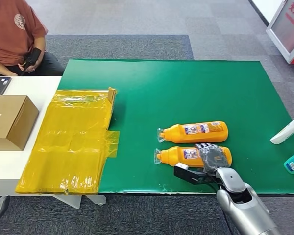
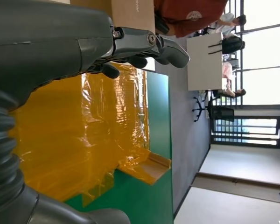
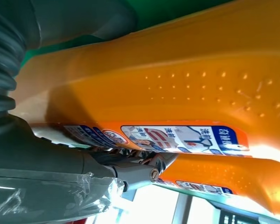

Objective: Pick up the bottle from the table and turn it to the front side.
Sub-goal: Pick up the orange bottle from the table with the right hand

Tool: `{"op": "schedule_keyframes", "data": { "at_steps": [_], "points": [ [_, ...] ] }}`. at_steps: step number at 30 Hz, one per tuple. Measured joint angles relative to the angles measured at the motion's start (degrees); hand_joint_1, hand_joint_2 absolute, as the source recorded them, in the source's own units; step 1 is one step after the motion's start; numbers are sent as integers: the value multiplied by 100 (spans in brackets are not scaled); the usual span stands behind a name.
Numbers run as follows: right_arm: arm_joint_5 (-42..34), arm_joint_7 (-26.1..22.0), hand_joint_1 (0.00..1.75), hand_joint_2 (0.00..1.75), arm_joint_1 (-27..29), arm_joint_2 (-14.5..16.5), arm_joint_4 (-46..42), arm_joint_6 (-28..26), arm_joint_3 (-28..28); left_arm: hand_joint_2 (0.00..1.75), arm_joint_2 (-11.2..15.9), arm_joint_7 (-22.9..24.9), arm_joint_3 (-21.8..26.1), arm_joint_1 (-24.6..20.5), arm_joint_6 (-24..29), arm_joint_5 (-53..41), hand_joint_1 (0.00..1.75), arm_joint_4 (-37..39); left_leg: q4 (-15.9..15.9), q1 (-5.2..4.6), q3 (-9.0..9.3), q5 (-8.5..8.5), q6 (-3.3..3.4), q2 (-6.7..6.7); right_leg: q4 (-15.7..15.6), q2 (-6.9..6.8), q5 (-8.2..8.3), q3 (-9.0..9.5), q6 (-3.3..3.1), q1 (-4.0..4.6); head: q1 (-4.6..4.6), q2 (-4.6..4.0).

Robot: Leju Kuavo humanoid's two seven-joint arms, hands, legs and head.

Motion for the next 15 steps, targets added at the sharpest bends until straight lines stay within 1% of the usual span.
{"op": "schedule_keyframes", "data": {
  "at_steps": [15],
  "points": [
    [-95, -54, 175, 175, -70, -2, 49, -14, 49, 175, 0, -33, 4, 0, -26, 3, 0, 0, 0, 0, 0, -8, -1, 0, 0, 0, -11, -1, -4, 0, 0, 0]
  ]
}}
